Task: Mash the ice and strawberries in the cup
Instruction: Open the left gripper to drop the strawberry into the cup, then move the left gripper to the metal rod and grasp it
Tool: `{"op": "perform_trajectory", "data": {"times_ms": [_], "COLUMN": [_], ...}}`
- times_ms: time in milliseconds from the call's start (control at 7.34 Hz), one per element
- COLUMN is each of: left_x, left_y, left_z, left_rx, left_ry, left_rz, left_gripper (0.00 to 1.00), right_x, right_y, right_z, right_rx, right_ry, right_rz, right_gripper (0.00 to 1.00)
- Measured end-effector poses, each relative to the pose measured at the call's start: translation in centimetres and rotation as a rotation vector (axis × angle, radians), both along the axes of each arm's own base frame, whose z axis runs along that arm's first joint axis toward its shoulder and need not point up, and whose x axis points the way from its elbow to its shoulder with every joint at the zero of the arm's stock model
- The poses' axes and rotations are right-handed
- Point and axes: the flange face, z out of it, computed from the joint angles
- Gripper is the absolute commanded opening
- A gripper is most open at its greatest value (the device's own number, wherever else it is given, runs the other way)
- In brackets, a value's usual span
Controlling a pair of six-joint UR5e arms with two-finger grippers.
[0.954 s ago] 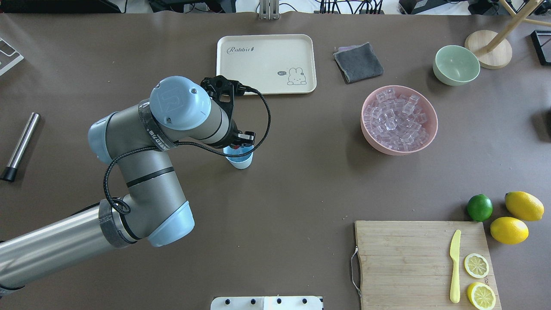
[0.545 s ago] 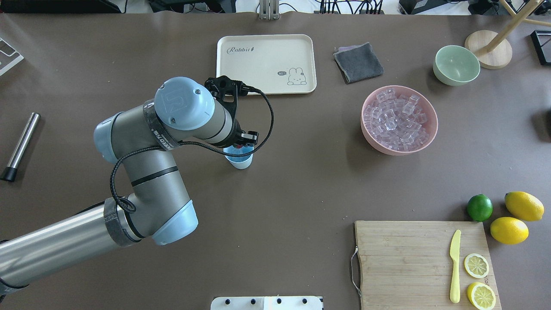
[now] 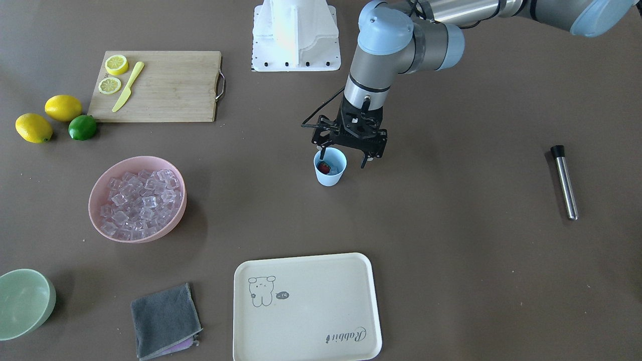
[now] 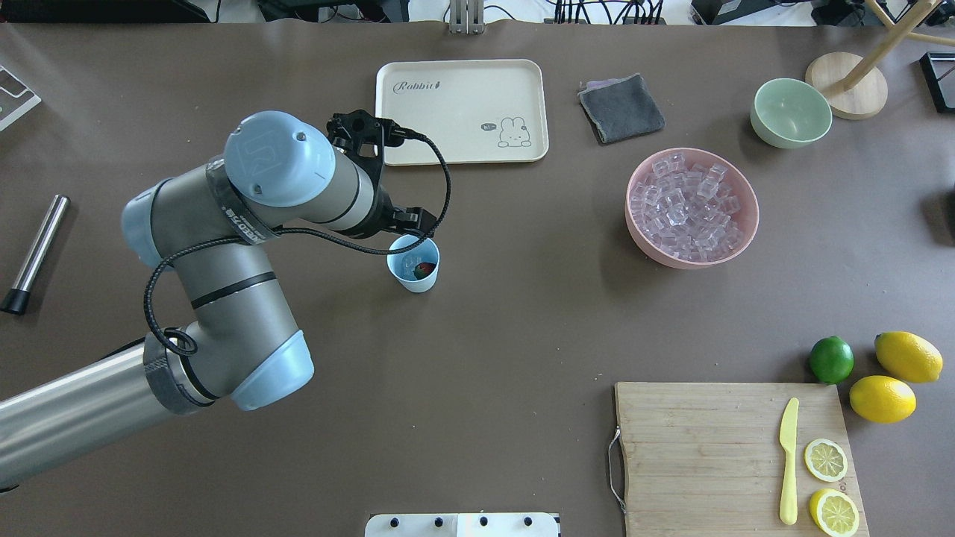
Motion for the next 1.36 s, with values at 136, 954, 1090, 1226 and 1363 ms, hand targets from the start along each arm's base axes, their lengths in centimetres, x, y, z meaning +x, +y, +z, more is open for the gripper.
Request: {"op": "perform_trajectory", "data": {"times_ms": [136,954,1090,1226,1363], "left_x": [-4.4,-29.6,-30.4,-30.7,-30.9], "left_y": [-2.6,-8.3,-7.4,-6.7,-6.4], "left_z": [3.3,32.8,38.0,41.6,43.4], "left_rx": [-0.005,-0.167,-0.167,-0.168,-0.172], "left_ry": [-0.034,-0.195,-0.194,-0.191,-0.191], "left_rz": [-0.010,0.017,0.016,0.013,0.012], "left_gripper": [0.97,0.97,0.97,0.97,0.97], "right_x": [0.0,-0.4,-0.5,-0.6,-0.7], "right_y": [0.0,0.0,-0.3,-0.7,-0.8], "right_z": [-0.1,-1.5,-2.3,-2.8,-3.4], "right_rx": [0.002,-0.003,0.009,0.019,0.030], "right_ry": [-0.001,-0.077,-0.088,-0.094,-0.097], "right_rz": [0.001,-0.021,-0.024,-0.026,-0.027], "right_gripper": [0.90,0.99,0.99,0.99,0.99]}}
